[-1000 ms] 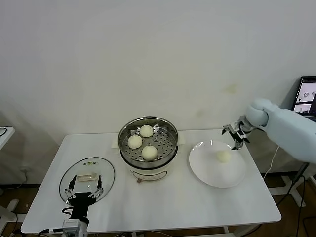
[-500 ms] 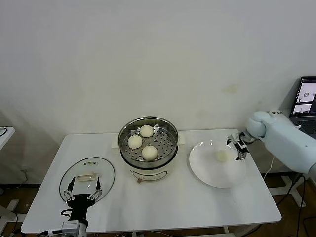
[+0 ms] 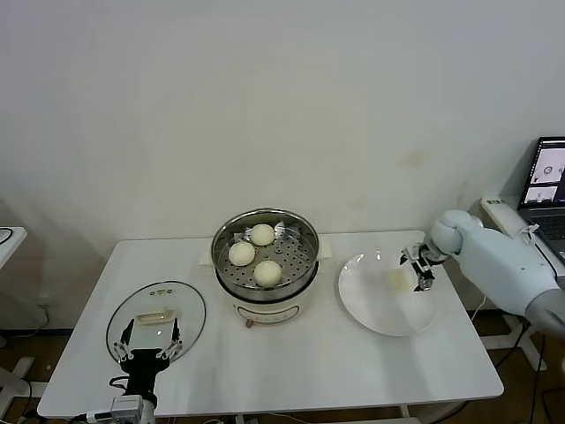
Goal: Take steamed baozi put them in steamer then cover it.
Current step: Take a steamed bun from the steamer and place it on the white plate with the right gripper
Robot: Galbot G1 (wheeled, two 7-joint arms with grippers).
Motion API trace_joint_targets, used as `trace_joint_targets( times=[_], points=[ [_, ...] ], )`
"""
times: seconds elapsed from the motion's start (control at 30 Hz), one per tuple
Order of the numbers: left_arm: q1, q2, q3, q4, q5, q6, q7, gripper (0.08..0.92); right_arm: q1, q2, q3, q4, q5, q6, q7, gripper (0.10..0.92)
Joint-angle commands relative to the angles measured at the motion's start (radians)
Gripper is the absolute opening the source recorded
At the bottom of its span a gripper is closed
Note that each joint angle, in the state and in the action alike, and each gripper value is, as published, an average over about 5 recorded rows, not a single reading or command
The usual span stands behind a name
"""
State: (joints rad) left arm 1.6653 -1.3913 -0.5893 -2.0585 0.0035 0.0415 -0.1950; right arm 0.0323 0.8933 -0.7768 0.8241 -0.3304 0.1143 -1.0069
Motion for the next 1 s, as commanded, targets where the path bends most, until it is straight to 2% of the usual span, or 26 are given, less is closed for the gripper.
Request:
trace_joint_targets(
  times=[0.03, 0.43, 0.53, 0.77, 1.0],
  points=[
    [0.002, 0.0, 0.0, -0.001, 0.0, -0.002, 0.0, 0.823, -0.024, 0.043, 0.037, -0.059, -0.031, 0.011, 0.015, 0.823],
    [0.005, -0.004, -0.001, -0.007, 0.0, -0.003, 0.0, 0.823, -0.032, 0.083, 0.076, -0.119, -0.071, 0.024, 0.024, 0.815],
    [0.004, -0.006, 0.0, -0.009, 0.001, -0.003, 0.0, 0.823, -0.033, 0.086, 0.079, -0.123, -0.064, 0.025, 0.027, 0.774],
    [0.005, -0.006, 0.001, -0.013, 0.0, -0.003, 0.0, 0.823, -0.039, 0.086, 0.082, -0.12, -0.057, 0.027, 0.029, 0.614],
    [0.006, -0.007, 0.001, -0.015, 0.0, -0.002, -0.001, 0.823, -0.014, 0.054, 0.05, -0.063, -0.008, 0.004, 0.017, 0.533]
  ],
)
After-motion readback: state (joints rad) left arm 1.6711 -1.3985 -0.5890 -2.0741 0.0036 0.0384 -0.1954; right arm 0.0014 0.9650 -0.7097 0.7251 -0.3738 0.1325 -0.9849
